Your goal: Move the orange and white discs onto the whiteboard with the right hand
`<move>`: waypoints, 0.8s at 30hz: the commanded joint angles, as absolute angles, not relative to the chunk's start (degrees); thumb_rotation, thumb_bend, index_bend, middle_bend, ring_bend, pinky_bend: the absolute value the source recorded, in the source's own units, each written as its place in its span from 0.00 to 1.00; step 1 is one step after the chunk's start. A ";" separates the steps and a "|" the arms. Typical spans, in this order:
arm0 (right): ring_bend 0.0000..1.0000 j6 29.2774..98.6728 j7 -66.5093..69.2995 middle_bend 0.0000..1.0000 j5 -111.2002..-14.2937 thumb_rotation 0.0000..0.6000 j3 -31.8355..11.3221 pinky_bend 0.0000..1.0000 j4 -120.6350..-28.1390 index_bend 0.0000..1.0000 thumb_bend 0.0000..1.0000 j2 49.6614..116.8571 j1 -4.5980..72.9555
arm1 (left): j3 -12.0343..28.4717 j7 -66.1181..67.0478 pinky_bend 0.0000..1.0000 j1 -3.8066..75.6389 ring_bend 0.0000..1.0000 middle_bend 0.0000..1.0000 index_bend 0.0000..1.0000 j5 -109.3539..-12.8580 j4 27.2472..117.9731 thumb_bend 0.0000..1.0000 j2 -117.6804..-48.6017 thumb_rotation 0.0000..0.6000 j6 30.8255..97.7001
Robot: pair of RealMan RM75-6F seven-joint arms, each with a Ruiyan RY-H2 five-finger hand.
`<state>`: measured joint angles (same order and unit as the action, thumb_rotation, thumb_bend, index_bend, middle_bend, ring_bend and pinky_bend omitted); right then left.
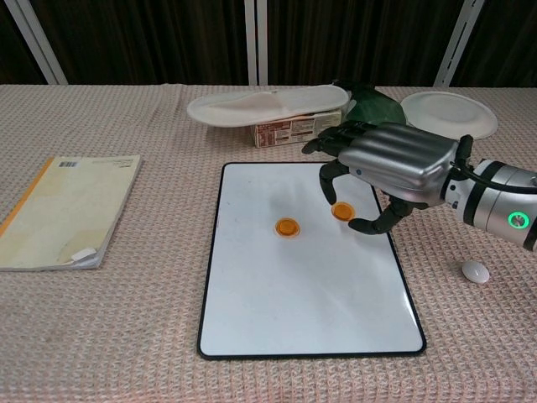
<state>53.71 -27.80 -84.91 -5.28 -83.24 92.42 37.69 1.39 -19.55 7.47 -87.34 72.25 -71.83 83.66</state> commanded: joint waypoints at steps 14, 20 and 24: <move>0.00 50.71 -36.70 0.05 -75.98 1.00 -5.96 0.00 -82.93 0.62 0.32 96.53 40.09 | 1.32 -21.19 0.17 7.33 0.09 0.09 0.14 -88.06 70.61 0.00 -72.48 1.00 84.32; 0.00 50.60 -37.28 0.05 -74.62 1.00 -5.83 0.00 -82.46 0.62 0.32 97.18 40.76 | 1.29 -21.40 0.17 7.34 0.09 0.09 0.14 -87.91 70.33 0.00 -72.56 1.00 84.09; 0.00 50.31 -37.46 0.05 -74.00 1.00 -5.81 0.00 -82.10 0.62 0.32 97.55 41.39 | 1.25 -21.62 0.17 7.34 0.09 0.09 0.14 -88.08 70.22 0.00 -72.55 1.00 84.23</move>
<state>50.41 -37.39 -74.12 -5.82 -82.18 97.47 41.28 1.26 -21.60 7.34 -88.06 70.24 -72.55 84.21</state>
